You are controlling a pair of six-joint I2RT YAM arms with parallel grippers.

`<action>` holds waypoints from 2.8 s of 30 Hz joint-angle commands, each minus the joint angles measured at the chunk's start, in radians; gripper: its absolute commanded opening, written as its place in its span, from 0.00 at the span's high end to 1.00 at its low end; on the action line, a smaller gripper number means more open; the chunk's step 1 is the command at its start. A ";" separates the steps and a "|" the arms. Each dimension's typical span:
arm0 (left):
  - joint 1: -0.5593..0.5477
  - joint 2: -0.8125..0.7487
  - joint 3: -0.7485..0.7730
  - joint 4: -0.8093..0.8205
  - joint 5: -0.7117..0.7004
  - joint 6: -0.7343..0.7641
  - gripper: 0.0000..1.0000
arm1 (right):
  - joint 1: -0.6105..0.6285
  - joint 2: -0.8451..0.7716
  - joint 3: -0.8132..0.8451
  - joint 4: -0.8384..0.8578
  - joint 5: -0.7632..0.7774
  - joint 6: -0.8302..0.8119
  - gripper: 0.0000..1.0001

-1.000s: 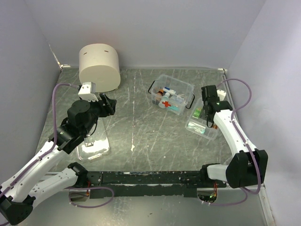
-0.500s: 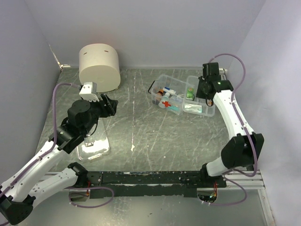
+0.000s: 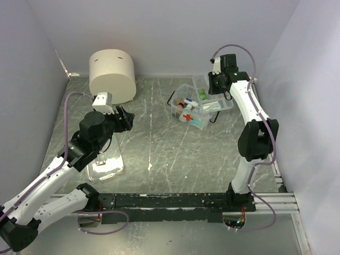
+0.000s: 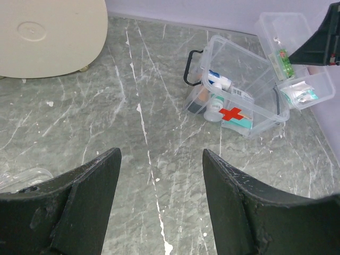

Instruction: Organize the medicine kit

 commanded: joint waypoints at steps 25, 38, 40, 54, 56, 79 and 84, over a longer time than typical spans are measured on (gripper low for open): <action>0.002 0.131 0.006 0.106 0.031 0.058 0.28 | 0.086 0.253 0.263 -0.248 -0.299 -0.670 0.87; 0.002 0.118 0.000 0.099 0.006 0.056 0.27 | 0.112 0.275 0.246 -0.293 -0.344 -0.728 0.86; 0.002 0.119 0.001 0.097 0.006 0.054 0.28 | 0.112 0.280 0.246 -0.296 -0.348 -0.725 0.86; 0.002 0.117 0.003 0.095 0.006 0.046 0.28 | 0.112 0.316 0.210 -0.260 -0.335 -0.650 0.85; 0.002 0.116 0.002 0.096 0.005 0.046 0.28 | 0.112 0.319 0.203 -0.246 -0.333 -0.628 0.84; 0.003 0.079 0.013 0.036 -0.053 0.028 0.27 | 0.109 -0.045 0.013 0.035 -0.086 -0.264 0.35; 0.002 0.116 0.041 -0.151 -0.218 -0.098 0.26 | 0.109 -0.199 -0.171 0.202 0.092 0.041 0.35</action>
